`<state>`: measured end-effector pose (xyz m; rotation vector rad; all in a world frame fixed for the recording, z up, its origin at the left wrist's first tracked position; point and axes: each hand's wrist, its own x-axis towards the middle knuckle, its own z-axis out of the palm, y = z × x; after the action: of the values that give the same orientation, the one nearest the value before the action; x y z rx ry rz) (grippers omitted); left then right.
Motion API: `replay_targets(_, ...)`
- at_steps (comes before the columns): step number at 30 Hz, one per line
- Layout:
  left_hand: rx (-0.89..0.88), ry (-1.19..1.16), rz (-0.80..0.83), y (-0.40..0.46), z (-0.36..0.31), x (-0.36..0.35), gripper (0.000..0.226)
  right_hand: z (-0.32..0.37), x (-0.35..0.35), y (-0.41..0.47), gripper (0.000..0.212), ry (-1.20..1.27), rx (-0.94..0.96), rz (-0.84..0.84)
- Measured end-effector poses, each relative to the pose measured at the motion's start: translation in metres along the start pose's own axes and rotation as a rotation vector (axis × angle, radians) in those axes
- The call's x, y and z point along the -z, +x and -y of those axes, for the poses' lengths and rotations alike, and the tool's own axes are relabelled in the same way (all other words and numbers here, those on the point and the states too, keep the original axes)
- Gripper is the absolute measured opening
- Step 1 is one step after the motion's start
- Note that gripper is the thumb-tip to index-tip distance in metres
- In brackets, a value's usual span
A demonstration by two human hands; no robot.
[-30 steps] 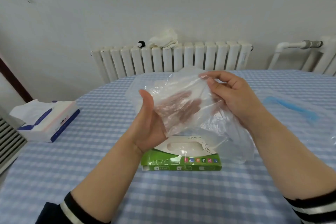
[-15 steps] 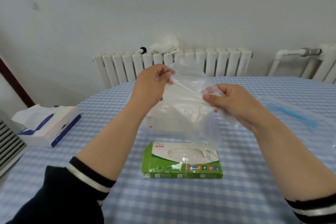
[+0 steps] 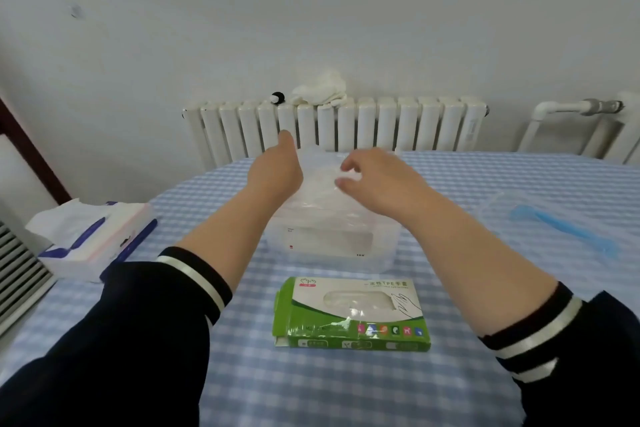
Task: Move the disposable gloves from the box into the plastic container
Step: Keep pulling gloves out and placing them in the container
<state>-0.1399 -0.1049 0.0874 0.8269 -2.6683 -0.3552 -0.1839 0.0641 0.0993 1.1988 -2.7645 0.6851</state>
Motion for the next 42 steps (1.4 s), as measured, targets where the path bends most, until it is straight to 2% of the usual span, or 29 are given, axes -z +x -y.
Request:
replay_targets(2, 0.01, -0.057, 0.043, -0.002, -0.001, 0.004, 0.047, 0.006, -0.005, 0.004, 0.048, -0.093, -0.039, 0.178)
replay_targets(7, 0.094, -0.151, 0.235, -0.008, 0.0, 0.023, 0.034, 0.006, -0.012, 0.02, 0.033, -0.234, -0.045, 0.183)
replay_targets(10, 0.034, 0.046, 0.327, -0.005, 0.004, 0.026, 0.027, 0.007, -0.01, 0.028, 0.03, -0.271, -0.055, 0.326)
replay_targets(12, -0.056, 0.215, 0.309, -0.006, 0.008, 0.028, 0.02, 0.007, -0.007, 0.03, 0.034, -0.3, -0.043, 0.442)
replay_targets(13, -0.08, 0.276, 0.309, -0.009, 0.008, 0.028, 0.024, 0.006, -0.005, 0.03, 0.036, -0.314, -0.037, 0.485)
replay_targets(15, -0.108, 0.373, 0.351, -0.013, 0.004, 0.027, 0.036, 0.003, -0.006, 0.031, 0.035, -0.319, -0.024, 0.534)
replay_targets(18, -0.145, 0.492, 0.41, -0.014, 0.0, 0.018, 0.041, -0.001, -0.012, 0.032, 0.034, -0.289, -0.031, 0.574)
replay_targets(22, -0.179, 0.619, 0.48, -0.007, -0.006, 0.015, 0.038, -0.008, -0.026, 0.04, 0.032, -0.354, -0.024, 0.713)
replay_targets(25, -0.176, 0.782, 0.545, -0.009, -0.012, 0.011, 0.026, -0.007, -0.025, 0.04, 0.029, -0.333, -0.067, 0.793)
replay_targets(27, -0.165, 0.781, 0.559, -0.009, -0.012, 0.005, 0.019, -0.006, -0.022, 0.037, 0.032, -0.302, -0.078, 0.744)
replay_targets(30, -0.163, 0.763, 0.557, -0.005, -0.01, 0.004, 0.021, -0.011, -0.021, 0.039, 0.031, -0.268, 0.005, 0.516)
replay_targets(33, -0.219, 0.756, 0.507, 0.001, -0.007, 0.006, 0.045, -0.019, -0.01, 0.036, 0.036, -0.212, 0.034, 0.276)
replay_targets(35, -0.24, 0.713, 0.428, 0.002, -0.003, 0.011, 0.043, -0.021, 0.004, 0.026, 0.044, -0.145, 0.051, 0.194)
replay_targets(38, -0.251, 0.625, 0.298, -0.001, 0.006, 0.022, 0.026, -0.024, 0.018, 0.004, 0.05, 0.011, 0.077, 0.115)
replay_targets(40, -0.286, 0.522, 0.138, -0.008, 0.015, 0.025, 0.02, -0.026, 0.021, -0.014, 0.052, 0.13, 0.084, 0.033)
replay_targets(42, -0.335, 0.295, -0.072, -0.02, 0.021, 0.023, 0.021, -0.027, 0.018, -0.034, 0.046, 0.261, 0.14, -0.102)
